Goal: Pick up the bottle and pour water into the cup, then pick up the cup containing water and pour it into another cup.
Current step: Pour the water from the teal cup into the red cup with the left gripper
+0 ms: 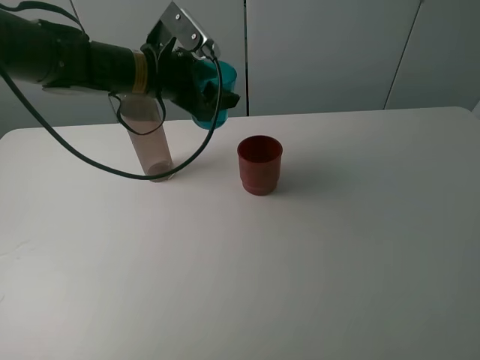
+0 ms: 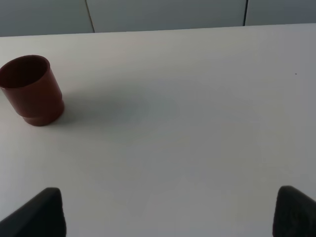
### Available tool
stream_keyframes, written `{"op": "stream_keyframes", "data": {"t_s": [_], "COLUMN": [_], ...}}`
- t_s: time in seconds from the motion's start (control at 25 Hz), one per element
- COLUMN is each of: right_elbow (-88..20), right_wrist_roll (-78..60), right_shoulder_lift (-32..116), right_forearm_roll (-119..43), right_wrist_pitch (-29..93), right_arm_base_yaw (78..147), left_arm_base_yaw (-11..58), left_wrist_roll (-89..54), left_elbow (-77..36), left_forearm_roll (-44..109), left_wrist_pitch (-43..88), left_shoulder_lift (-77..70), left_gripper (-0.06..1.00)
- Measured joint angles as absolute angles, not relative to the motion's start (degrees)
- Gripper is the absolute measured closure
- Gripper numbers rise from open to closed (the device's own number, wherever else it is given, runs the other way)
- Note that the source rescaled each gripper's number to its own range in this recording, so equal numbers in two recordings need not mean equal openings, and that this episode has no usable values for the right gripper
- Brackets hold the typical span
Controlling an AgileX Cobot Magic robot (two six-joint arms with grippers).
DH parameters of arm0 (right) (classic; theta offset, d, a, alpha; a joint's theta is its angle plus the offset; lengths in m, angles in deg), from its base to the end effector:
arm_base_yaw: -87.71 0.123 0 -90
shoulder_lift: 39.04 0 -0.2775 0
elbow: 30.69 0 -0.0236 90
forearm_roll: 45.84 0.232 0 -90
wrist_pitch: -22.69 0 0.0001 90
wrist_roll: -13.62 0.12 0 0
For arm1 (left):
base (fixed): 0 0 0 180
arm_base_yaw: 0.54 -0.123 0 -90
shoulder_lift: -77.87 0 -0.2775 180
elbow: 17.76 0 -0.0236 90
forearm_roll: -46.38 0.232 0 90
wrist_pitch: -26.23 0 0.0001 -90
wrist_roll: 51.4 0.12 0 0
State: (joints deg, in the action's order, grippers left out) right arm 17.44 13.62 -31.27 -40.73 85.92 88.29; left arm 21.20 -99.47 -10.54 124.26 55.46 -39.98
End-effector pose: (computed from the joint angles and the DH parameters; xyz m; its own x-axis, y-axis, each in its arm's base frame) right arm 0.0084 0.0096 0.2520 -0.4882 0.0352 -0.8720 -0.0600 0.9955 0.0738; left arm 0.3744 -0.2109 0.2042 -0.0522 0.4664 -0.8830 0.8392 0.4998 0.2144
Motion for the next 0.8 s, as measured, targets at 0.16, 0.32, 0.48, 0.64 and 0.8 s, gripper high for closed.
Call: {"op": "stream_keyframes", "data": {"t_s": [0.16,0.32,0.48,0.64,0.8], "right_elbow": [17.44,17.44,17.44,17.44,17.44], "right_wrist_roll": [13.62,13.62,13.62,13.62,13.62], "right_shoulder_lift": [-31.27,-31.27,-31.27,-31.27,-31.27], "right_forearm_roll": [-40.73,-40.73,-40.73,-40.73,-40.73], "right_wrist_pitch": [85.92,85.92,85.92,85.92,85.92], "right_arm_base_yaw": [88.29,88.29,88.29,88.29,88.29], "left_arm_base_yaw": [21.30,21.69,22.43,23.37,24.05], "left_wrist_roll": [-99.28,-99.28,-99.18,-99.00,-98.86], "left_elbow": [-10.54,-10.68,-11.56,-12.29,-12.22], "left_forearm_roll": [126.26,127.25,127.45,127.61,128.85], "left_wrist_pitch": [54.91,53.36,50.23,48.29,46.44], "left_shoulder_lift": [-39.98,-39.98,-39.98,-39.98,-39.98], "left_gripper": [0.88,0.88,0.88,0.88,0.88]}}
